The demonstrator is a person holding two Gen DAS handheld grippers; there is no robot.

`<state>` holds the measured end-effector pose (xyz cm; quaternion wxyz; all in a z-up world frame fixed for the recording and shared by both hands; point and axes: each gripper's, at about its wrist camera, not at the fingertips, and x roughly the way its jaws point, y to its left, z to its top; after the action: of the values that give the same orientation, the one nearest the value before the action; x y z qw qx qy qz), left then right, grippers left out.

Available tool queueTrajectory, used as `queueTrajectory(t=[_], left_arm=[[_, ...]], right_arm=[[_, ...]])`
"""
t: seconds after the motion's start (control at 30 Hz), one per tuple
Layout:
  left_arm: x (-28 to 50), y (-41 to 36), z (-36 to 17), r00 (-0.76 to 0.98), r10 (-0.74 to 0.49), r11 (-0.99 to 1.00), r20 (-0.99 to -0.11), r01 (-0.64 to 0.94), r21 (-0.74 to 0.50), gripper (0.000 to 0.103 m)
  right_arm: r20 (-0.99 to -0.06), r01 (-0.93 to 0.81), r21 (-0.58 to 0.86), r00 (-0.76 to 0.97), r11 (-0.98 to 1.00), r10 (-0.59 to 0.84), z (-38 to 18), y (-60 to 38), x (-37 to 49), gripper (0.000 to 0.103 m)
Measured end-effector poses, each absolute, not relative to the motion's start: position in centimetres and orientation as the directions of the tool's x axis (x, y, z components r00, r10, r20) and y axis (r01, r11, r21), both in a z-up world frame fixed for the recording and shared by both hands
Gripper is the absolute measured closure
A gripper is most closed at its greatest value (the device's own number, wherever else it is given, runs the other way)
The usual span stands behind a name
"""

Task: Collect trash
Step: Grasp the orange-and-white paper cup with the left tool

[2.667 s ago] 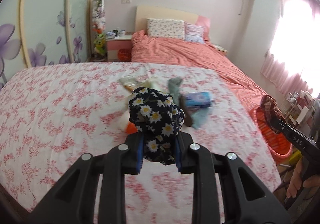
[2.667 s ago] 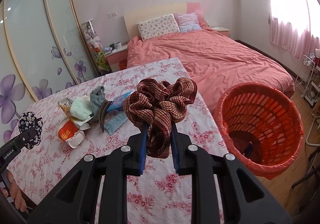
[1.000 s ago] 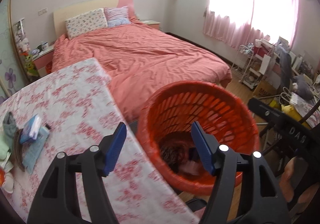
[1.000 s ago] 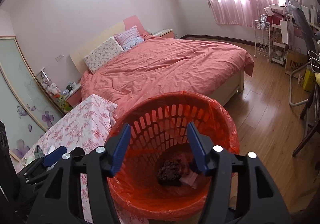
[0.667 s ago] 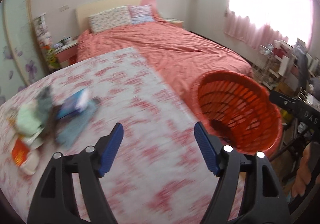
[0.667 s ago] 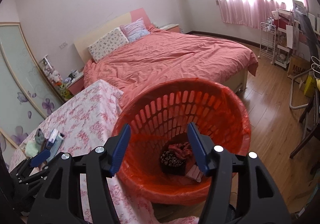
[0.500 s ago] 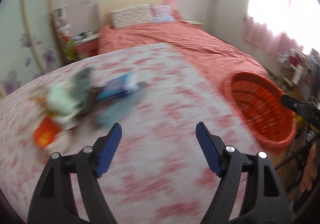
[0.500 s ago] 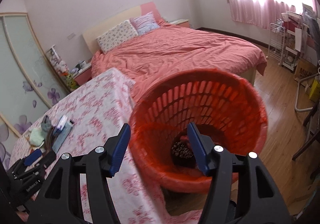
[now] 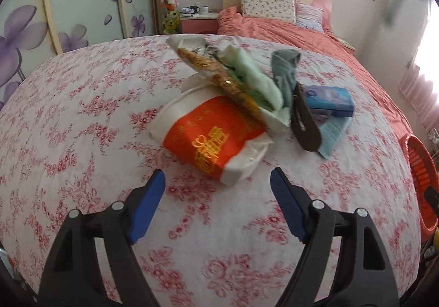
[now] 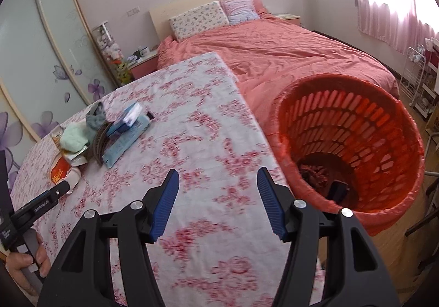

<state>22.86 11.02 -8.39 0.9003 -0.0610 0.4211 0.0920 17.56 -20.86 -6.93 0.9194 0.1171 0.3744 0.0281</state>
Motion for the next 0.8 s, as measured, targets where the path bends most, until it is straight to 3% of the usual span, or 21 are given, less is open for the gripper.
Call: queueTrajectory(t=[0.37, 0.53, 0.8], left_arm=[[22.4, 18.2, -8.4, 0.614, 0.17, 0.947, -0.77, -0.317, -0.044, 0.027], [22.0, 17.7, -6.8, 0.683, 0.106, 0.957, -0.723, -0.267, -0.112, 0.015], [26.0, 15.6, -8.1, 0.635, 0.153, 0.968, -0.757, -0.25, -0.013, 0.014]], right_arm=[[-0.705, -0.037, 0.204, 0.687, 0.978, 0.173, -8.0, -16.0, 18.9, 0.043], [-0.715, -0.066, 0.194, 0.674, 0.979, 0.187, -8.4, -14.2, 19.3, 0.043], [-0.718, -0.074, 0.18, 0.672, 0.981, 0.182, -8.2, -13.5, 19.6, 0.043]])
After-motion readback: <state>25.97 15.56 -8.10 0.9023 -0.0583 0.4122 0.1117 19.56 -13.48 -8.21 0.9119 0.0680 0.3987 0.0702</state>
